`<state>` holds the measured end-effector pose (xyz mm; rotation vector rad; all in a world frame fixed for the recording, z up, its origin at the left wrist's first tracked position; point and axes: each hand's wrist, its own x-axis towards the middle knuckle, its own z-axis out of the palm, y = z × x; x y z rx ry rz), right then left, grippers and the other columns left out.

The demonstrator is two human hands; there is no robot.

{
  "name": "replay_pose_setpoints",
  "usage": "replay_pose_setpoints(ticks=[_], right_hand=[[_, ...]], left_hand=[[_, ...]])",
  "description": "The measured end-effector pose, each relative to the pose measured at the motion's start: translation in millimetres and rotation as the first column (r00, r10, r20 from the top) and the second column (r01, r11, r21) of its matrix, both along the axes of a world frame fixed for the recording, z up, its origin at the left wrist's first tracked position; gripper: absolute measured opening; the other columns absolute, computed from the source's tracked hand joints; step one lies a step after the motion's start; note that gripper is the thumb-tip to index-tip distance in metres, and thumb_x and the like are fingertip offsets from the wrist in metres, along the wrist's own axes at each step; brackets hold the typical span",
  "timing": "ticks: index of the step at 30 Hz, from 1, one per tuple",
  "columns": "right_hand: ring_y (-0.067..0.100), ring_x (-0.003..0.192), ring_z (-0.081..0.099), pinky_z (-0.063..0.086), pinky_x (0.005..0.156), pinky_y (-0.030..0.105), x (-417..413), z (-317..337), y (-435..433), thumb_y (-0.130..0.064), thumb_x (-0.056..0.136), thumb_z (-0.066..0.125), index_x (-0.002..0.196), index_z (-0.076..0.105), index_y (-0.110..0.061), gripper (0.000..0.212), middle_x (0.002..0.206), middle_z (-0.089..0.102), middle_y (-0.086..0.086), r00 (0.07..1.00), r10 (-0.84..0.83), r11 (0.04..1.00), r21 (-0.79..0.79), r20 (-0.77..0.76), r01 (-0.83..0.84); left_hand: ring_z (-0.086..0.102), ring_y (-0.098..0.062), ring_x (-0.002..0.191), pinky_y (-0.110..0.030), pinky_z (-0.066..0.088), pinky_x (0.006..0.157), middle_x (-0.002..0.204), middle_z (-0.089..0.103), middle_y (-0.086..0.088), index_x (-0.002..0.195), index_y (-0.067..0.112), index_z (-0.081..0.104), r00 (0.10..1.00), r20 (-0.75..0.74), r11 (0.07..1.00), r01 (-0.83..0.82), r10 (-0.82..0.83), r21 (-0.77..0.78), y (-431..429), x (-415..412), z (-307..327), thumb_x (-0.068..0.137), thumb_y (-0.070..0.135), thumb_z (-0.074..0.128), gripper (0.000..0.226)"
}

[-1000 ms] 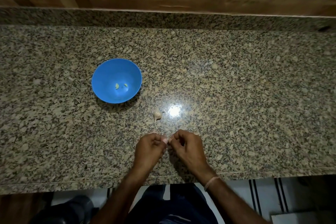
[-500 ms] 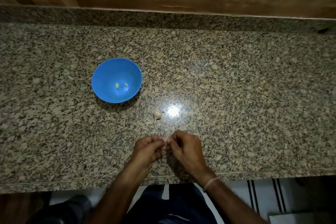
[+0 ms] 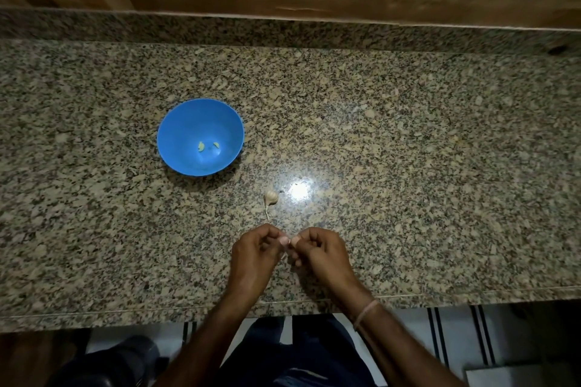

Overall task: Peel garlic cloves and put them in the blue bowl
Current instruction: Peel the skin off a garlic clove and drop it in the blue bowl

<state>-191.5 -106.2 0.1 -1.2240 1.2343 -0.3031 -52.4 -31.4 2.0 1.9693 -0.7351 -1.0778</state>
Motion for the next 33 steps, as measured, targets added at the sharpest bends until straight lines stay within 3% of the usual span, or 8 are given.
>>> replay_pose_setpoints(ticks=[3, 6, 10, 16, 21, 27, 31, 33], right_hand=[[0.023, 0.06, 0.057, 0.047, 0.057, 0.033, 1.2, 4.0, -4.8, -0.007, 0.098, 0.064, 0.08, 0.068, -0.003, 0.02, 0.073, 0.066, 0.019, 0.972, -0.201, 0.928, 0.341, 0.125, 0.149], [0.022, 0.064, 0.065, 0.053, 0.062, 0.035, -2.5, -1.2, -5.7, -0.013, 0.097, 0.068, 0.081, 0.071, -0.007, 0.018, 0.075, 0.073, 0.012, 1.0, -0.024, 1.0, 0.003, 0.004, 0.024], [-0.001, 0.09, 0.07, 0.057, 0.082, 0.018, -6.6, -12.9, 1.6, -0.013, 0.097, 0.07, 0.106, 0.079, -0.019, 0.014, 0.097, 0.077, -0.011, 0.984, 0.078, 0.925, -0.357, -0.161, -0.131], [0.023, 0.083, 0.075, 0.064, 0.075, 0.036, 2.0, 1.1, 5.4, -0.012, 0.092, 0.078, 0.096, 0.077, -0.009, 0.005, 0.088, 0.077, 0.01, 0.99, -0.091, 0.994, -0.054, 0.11, 0.098], [0.021, 0.082, 0.074, 0.064, 0.076, 0.037, -0.2, 0.3, 4.4, -0.013, 0.09, 0.08, 0.086, 0.076, -0.011, 0.006, 0.084, 0.077, 0.003, 0.996, -0.023, 0.988, -0.152, 0.085, 0.036], [0.02, 0.072, 0.064, 0.054, 0.07, 0.035, 4.1, 3.3, 5.1, -0.021, 0.097, 0.072, 0.085, 0.07, -0.007, 0.018, 0.077, 0.07, 0.007, 0.991, -0.024, 0.999, -0.021, 0.128, 0.027], [0.019, 0.073, 0.064, 0.053, 0.065, 0.034, 7.6, 2.0, 3.9, -0.014, 0.097, 0.071, 0.084, 0.068, -0.015, 0.013, 0.076, 0.067, -0.003, 0.994, 0.097, 0.924, -0.375, 0.048, -0.072], [0.015, 0.072, 0.062, 0.051, 0.062, 0.033, 6.9, -0.6, 1.6, -0.012, 0.097, 0.07, 0.084, 0.067, -0.016, 0.014, 0.076, 0.065, -0.007, 0.99, 0.138, 0.866, -0.488, 0.02, -0.11]], left_hand=[[0.069, -0.016, 0.075, -0.033, 0.055, 0.069, 0.084, 0.077, -0.008, 0.094, 0.009, 0.074, 0.907, -0.407, 0.994, -0.105, 0.113, 0.043, -1.2, -1.2, -2.6, 0.098, 0.013, 0.069, 0.008], [0.066, -0.015, 0.075, -0.028, 0.054, 0.068, 0.085, 0.075, -0.011, 0.099, 0.003, 0.073, 0.763, -0.596, 0.967, -0.226, 0.252, 0.12, 0.1, -8.1, -4.9, 0.098, 0.017, 0.069, 0.014], [0.066, -0.013, 0.071, -0.025, 0.053, 0.063, 0.078, 0.073, -0.007, 0.096, 0.004, 0.072, 0.876, -0.393, 0.958, -0.28, 0.28, 0.059, -3.5, -9.1, -5.4, 0.098, 0.015, 0.069, 0.011], [0.07, -0.013, 0.071, -0.027, 0.053, 0.063, 0.076, 0.076, -0.004, 0.088, 0.01, 0.076, 0.924, -0.315, 0.976, -0.211, 0.219, 0.059, -8.3, -7.5, 1.1, 0.096, 0.02, 0.073, 0.013], [0.059, 0.001, 0.053, -0.018, 0.047, 0.058, 0.057, 0.065, 0.008, 0.076, 0.009, 0.076, 0.949, -0.267, 0.986, -0.159, 0.169, 0.057, -7.5, -5.1, 9.5, 0.098, 0.017, 0.07, 0.024], [0.058, -0.013, 0.07, -0.036, 0.048, 0.063, 0.074, 0.062, 0.005, 0.077, 0.021, 0.062, 0.988, 0.156, 0.998, 0.023, -0.015, -0.05, -3.9, -5.3, 2.6, 0.099, 0.023, 0.063, 0.022], [0.05, -0.014, 0.062, -0.034, 0.04, 0.059, 0.066, 0.057, 0.005, 0.074, 0.023, 0.063, 0.981, -0.185, 0.998, -0.061, 0.062, 0.01, -5.9, -5.5, -0.5, 0.105, 0.024, 0.054, 0.032], [0.046, -0.011, 0.058, -0.029, 0.038, 0.055, 0.065, 0.052, 0.003, 0.079, 0.016, 0.063, 0.866, -0.467, 0.984, -0.141, 0.178, 0.112, -10.8, -4.4, 3.1, 0.107, 0.018, 0.05, 0.031]])
